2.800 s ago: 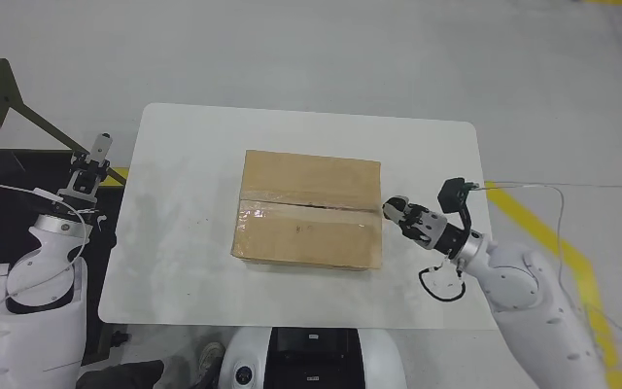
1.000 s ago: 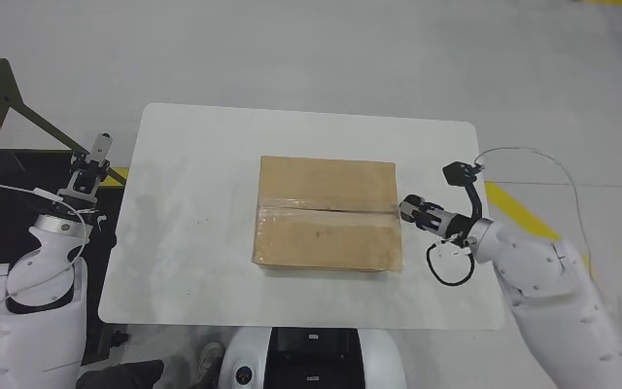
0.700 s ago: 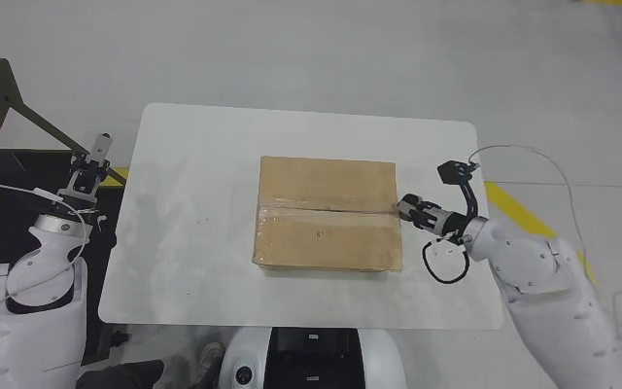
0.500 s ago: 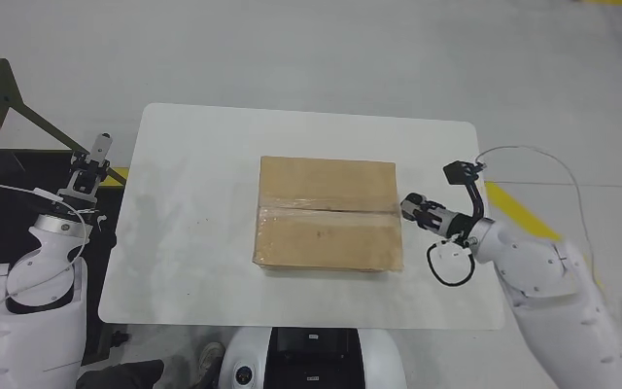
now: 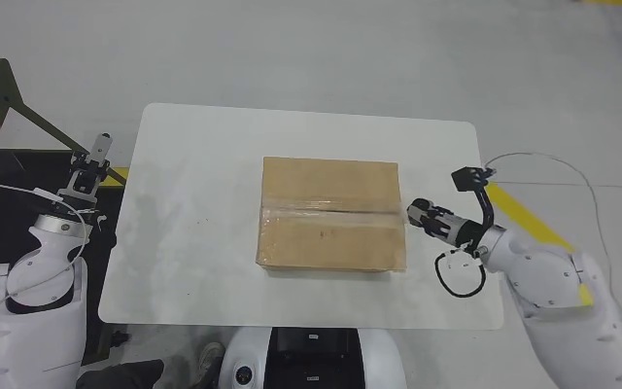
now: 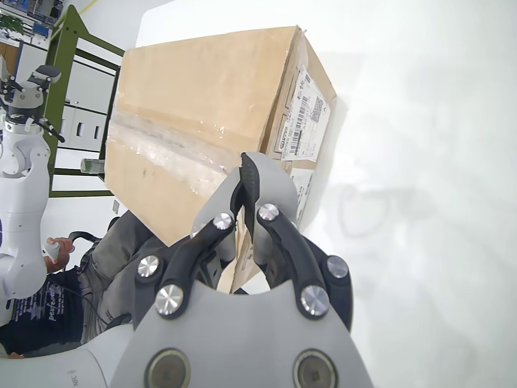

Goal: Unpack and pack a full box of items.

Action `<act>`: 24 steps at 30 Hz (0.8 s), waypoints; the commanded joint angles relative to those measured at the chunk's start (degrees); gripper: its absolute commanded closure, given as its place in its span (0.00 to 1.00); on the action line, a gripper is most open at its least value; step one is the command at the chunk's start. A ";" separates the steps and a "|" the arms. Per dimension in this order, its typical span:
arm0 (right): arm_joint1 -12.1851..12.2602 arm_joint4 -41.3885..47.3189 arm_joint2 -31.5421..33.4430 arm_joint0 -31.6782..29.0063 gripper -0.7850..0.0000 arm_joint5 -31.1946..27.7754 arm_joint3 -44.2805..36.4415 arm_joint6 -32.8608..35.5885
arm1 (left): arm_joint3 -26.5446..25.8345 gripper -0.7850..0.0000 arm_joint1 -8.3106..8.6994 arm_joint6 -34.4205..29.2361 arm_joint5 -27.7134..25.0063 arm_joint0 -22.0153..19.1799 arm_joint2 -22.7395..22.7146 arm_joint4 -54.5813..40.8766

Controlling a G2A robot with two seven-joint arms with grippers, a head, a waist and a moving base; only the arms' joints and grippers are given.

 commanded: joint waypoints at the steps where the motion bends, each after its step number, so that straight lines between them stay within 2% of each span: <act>1: -0.02 -0.63 -0.65 0.32 1.00 0.63 0.27 0.42 | 0.00 0.00 0.00 0.00 0.00 0.00 0.00 0.00; 9: -0.14 -4.60 -3.56 2.06 1.00 1.56 0.90 0.57 | 0.00 0.00 0.00 0.00 0.00 0.00 0.00 0.00; 10: -0.15 -4.87 -3.74 2.15 0.97 1.55 0.92 0.52 | 0.00 0.00 0.00 0.00 0.00 0.00 0.00 0.00; 12: -0.16 -5.51 -3.93 2.27 0.78 1.69 0.93 0.36 | 0.00 0.00 0.00 0.00 0.00 0.00 0.00 0.00; 14: -0.17 -5.95 -4.06 2.36 0.65 2.01 0.98 0.18 | 0.00 0.00 0.00 0.00 0.00 0.00 0.00 0.00; 17: -0.18 -6.10 -3.95 2.46 0.52 2.17 1.14 0.01 | 0.00 0.00 0.00 0.00 0.00 0.00 0.00 0.00; 18: -0.17 -6.00 -3.68 2.38 0.45 2.24 1.06 -0.18 | 0.00 0.00 0.00 0.00 0.00 0.00 0.00 0.00; 21: -0.10 -5.38 -2.10 1.39 0.41 2.39 0.08 -1.23 | 0.00 0.00 0.00 0.00 0.00 0.00 0.00 0.00; 24: -0.02 -3.73 0.08 -0.26 0.44 1.97 -1.23 -2.51 | 0.00 0.00 0.00 0.00 0.00 0.00 0.00 0.00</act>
